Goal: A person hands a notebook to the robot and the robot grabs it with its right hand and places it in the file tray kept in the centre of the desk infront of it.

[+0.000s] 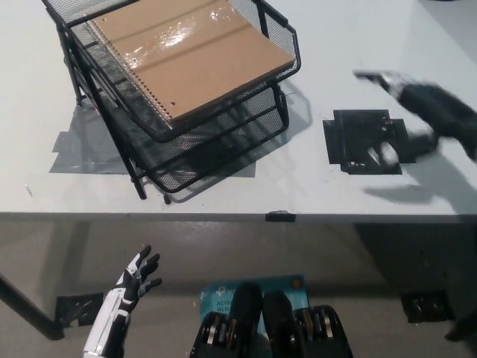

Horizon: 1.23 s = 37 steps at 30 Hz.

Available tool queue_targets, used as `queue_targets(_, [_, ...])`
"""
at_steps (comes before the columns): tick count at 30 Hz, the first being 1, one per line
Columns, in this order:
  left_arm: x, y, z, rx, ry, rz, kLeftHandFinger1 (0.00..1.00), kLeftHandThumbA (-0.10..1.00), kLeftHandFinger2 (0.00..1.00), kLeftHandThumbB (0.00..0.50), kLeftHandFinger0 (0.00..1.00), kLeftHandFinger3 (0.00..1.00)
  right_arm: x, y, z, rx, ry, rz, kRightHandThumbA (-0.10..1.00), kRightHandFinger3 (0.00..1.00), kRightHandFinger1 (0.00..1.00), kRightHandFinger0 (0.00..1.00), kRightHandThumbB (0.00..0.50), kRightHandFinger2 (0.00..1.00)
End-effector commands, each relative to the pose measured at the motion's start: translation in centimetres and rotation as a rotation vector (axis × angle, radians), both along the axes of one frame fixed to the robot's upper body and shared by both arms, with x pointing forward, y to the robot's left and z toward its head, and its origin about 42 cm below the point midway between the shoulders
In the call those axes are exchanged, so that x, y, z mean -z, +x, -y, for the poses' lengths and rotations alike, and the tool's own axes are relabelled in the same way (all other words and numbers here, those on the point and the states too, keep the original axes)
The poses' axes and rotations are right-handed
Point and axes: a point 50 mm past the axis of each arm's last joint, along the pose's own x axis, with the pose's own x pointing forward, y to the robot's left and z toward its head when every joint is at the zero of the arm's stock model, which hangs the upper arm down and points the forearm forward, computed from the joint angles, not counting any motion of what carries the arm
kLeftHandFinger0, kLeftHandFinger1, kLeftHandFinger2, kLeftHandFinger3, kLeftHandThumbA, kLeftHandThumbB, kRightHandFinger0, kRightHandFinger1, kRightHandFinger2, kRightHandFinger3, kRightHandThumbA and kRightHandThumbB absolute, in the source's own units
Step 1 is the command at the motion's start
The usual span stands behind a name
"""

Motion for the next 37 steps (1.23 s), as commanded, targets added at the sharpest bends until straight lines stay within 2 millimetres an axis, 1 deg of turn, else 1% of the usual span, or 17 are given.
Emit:
queue_targets(1, [-2.0, 1.2, -0.4, 0.031, 0.026, 0.097, 1.00, 1.00, 1.00, 0.047, 0.93, 1.00, -11.4, -25.8, -0.6, -0.639, 0.693, 0.409, 1.00, 1.00, 1.00, 1.00, 0.483, 1.00])
queue_targets(2, [-2.0, 1.2, -0.3, 0.032, 0.025, 0.096, 1.00, 1.00, 1.00, 0.047, 0.93, 1.00, -10.5, -25.7, -1.1, -0.633, 0.727, 0.386, 1.00, 1.00, 1.00, 1.00, 0.483, 1.00])
queue_targets(4, [-1.8, 0.8, -0.3, 0.027, 0.026, 0.087, 1.00, 1.00, 1.00, 0.053, 0.92, 1.00, -6.7, -25.9, -3.7, -0.559, 0.863, 0.350, 1.00, 1.00, 1.00, 1.00, 0.498, 1.00])
queue_targets(8, [-1.8, 0.3, -0.6, 0.009, 0.024, 0.082, 1.00, 1.00, 1.00, 0.039, 0.92, 1.00, -2.2, -27.0, -6.8, -0.371, 1.036, 0.175, 1.00, 1.00, 1.00, 1.00, 0.500, 1.00])
queue_targets(10, [-1.8, 0.3, -0.7, 0.008, 0.019, 0.080, 1.00, 1.00, 1.00, 0.033, 0.93, 1.00, -0.5, -27.1, -7.8, -0.275, 1.043, 0.093, 1.00, 1.00, 1.00, 1.00, 0.500, 1.00])
queue_targets(11, [-1.6, 0.2, -0.7, 0.012, 0.018, 0.081, 1.00, 1.00, 1.00, 0.033, 0.93, 1.00, 2.3, -26.1, -8.4, -0.201, 1.022, 0.051, 1.00, 1.00, 1.00, 1.00, 0.486, 1.00])
queue_targets(12, [-1.6, 0.2, -0.7, 0.015, 0.016, 0.082, 1.00, 1.00, 1.00, 0.034, 0.94, 1.00, 4.3, -25.6, -8.8, -0.161, 1.005, 0.025, 1.00, 1.00, 1.00, 1.00, 0.487, 1.00])
queue_targets(14, [-1.5, 0.2, -0.6, 0.019, 0.013, 0.083, 1.00, 1.00, 1.00, 0.042, 0.94, 1.00, 5.8, -25.0, -8.8, -0.144, 1.000, -0.016, 1.00, 1.00, 1.00, 1.00, 0.451, 1.00])
queue_targets(16, [-1.4, 0.0, -0.7, 0.021, 0.012, 0.083, 1.00, 1.00, 1.00, 0.044, 0.94, 1.00, 9.6, -23.4, -9.0, -0.097, 0.999, -0.095, 1.00, 1.00, 1.00, 1.00, 0.397, 1.00])
queue_targets(17, [-1.4, 0.0, -0.7, 0.021, 0.011, 0.084, 1.00, 1.00, 1.00, 0.042, 0.94, 1.00, 10.4, -23.1, -9.1, -0.083, 0.998, -0.106, 1.00, 1.00, 1.00, 1.00, 0.395, 1.00])
queue_targets(19, [-1.2, -0.2, -0.7, 0.020, 0.009, 0.081, 1.00, 1.00, 1.00, 0.034, 0.94, 1.00, 12.2, -22.9, -9.5, -0.043, 1.013, -0.135, 1.00, 1.00, 1.00, 1.00, 0.340, 1.00])
queue_targets(22, [-0.9, -0.7, -0.4, 0.016, 0.014, 0.074, 1.00, 1.00, 1.00, 0.042, 0.94, 1.00, 16.0, -22.3, -10.0, 0.041, 1.084, -0.214, 1.00, 1.00, 1.00, 1.00, 0.341, 1.00])
queue_targets(25, [-0.7, -1.5, -0.5, 0.005, 0.023, 0.067, 1.00, 1.00, 1.00, 0.050, 1.00, 1.00, 18.1, -22.1, -10.1, 0.076, 1.122, -0.274, 1.00, 1.00, 1.00, 1.00, 0.318, 1.00])
queue_targets(28, [-0.5, -1.9, -0.5, -0.009, 0.041, 0.055, 1.00, 1.00, 1.00, 0.092, 1.00, 1.00, 18.3, -22.3, -9.7, 0.099, 1.139, -0.297, 1.00, 1.00, 1.00, 1.00, 0.326, 1.00])
queue_targets(30, [-0.4, -2.0, -0.4, -0.011, 0.043, 0.058, 1.00, 1.00, 1.00, 0.090, 1.00, 1.00, 18.3, -22.3, -9.6, 0.100, 1.141, -0.297, 1.00, 1.00, 1.00, 1.00, 0.324, 1.00])
queue_targets(31, [-0.3, -2.1, -0.4, -0.010, 0.053, 0.061, 1.00, 1.00, 1.00, 0.127, 1.00, 1.00, 18.3, -22.3, -9.5, 0.102, 1.140, -0.301, 1.00, 1.00, 1.00, 1.00, 0.329, 1.00])
queue_targets(37, [-0.3, -2.2, -0.7, -0.005, 0.073, 0.070, 1.00, 1.00, 1.00, 0.113, 1.00, 1.00, 18.4, -22.2, -9.9, 0.094, 1.147, -0.322, 1.00, 1.00, 1.00, 1.00, 0.321, 1.00])
